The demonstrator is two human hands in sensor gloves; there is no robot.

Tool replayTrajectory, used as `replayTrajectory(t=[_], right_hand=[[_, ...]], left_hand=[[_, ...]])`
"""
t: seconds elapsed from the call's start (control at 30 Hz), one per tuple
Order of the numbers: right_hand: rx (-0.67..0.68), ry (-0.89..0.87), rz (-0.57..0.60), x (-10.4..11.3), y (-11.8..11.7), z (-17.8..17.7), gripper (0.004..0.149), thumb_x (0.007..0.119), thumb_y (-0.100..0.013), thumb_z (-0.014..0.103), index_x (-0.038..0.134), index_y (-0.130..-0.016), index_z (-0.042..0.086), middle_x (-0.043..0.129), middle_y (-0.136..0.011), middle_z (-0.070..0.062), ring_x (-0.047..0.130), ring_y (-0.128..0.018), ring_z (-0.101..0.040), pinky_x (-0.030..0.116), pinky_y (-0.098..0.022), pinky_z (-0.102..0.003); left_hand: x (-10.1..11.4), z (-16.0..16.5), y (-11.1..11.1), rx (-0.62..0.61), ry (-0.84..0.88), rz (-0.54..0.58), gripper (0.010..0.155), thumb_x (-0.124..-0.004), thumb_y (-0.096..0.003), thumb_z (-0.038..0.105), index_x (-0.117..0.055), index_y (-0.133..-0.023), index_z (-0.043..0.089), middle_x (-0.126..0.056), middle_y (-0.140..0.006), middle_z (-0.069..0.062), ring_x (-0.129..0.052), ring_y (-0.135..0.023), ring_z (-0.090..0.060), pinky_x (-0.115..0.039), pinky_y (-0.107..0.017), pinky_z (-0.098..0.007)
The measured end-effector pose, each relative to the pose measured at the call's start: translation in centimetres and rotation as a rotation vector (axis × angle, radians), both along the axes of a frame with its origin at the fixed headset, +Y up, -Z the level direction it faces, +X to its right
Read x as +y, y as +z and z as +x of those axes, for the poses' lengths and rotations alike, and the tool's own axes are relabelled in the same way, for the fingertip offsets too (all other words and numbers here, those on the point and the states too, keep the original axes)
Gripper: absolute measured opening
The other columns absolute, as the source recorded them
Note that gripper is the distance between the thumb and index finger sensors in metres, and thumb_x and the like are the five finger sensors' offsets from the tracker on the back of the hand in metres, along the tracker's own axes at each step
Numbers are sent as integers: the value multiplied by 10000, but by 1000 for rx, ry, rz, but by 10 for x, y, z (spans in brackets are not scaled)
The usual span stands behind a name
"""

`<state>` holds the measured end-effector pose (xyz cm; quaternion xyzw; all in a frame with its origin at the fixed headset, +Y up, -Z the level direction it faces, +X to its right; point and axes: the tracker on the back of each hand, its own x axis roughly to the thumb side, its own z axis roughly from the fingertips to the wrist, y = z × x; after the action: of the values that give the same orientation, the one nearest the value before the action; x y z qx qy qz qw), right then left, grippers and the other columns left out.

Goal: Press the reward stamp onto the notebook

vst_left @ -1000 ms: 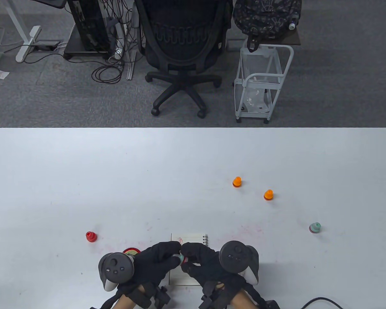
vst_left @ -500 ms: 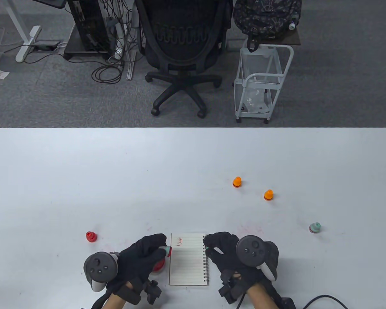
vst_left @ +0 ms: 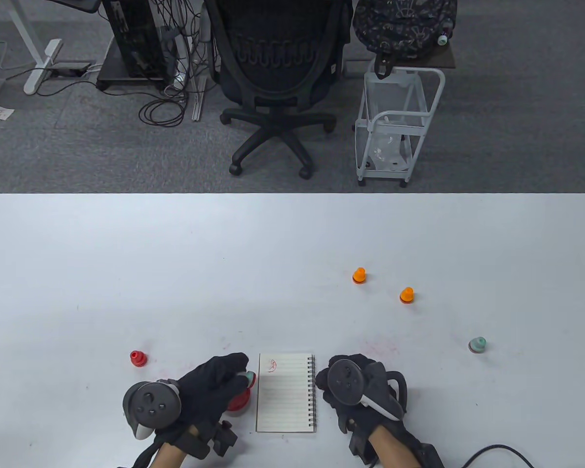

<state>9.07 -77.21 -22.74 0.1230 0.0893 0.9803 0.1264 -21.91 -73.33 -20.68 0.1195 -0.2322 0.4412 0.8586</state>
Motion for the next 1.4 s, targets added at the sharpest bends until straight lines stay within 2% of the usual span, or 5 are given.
replayTrajectory(t=[0.33,0.53,0.77,1.17,1.4], right_hand=[[-13,-10,1,14,3,9,446,877,-353,332,798,-792,335,639,-1020,-57,605,-933,-400,504,-673,-674],[-54,-69,82,29,5,16,462,840,-375,367,777,-829,307,622,-1033,-71,565,-958,-431,497,-676,-675],[-48,-73,95,31,6,17,477,822,-386,378,761,-849,285,614,-1037,-79,535,-974,-450,494,-675,-678],[-29,-70,106,29,6,16,488,810,-391,389,754,-862,276,616,-1037,-80,521,-981,-459,496,-673,-679],[-26,-74,117,31,7,15,570,785,-402,413,650,-939,282,597,-1045,-80,513,-982,-464,499,-673,-675]], left_hand=[[1,-5,-2,-16,-139,-2,499,-872,-459,379,-858,-879,109,-973,-704,-70,-978,-466,-249,-825,-461,-479],[0,5,-1,-26,-479,58,476,-881,-455,339,-872,-881,128,-965,-737,-87,-968,-508,-284,-809,-488,-501],[-14,26,1,-109,-837,68,451,-896,-443,287,-907,-864,125,-978,-776,-110,-974,-567,-324,-809,-516,-513],[-15,43,-7,-132,-962,26,403,-931,-362,271,-996,-731,121,-1065,-662,-51,-1022,-540,-266,-847,-522,-475],[-18,34,-8,-59,-854,-81,402,-917,-384,253,-993,-749,103,-1065,-679,-82,-984,-556,-314,-846,-504,-497]])
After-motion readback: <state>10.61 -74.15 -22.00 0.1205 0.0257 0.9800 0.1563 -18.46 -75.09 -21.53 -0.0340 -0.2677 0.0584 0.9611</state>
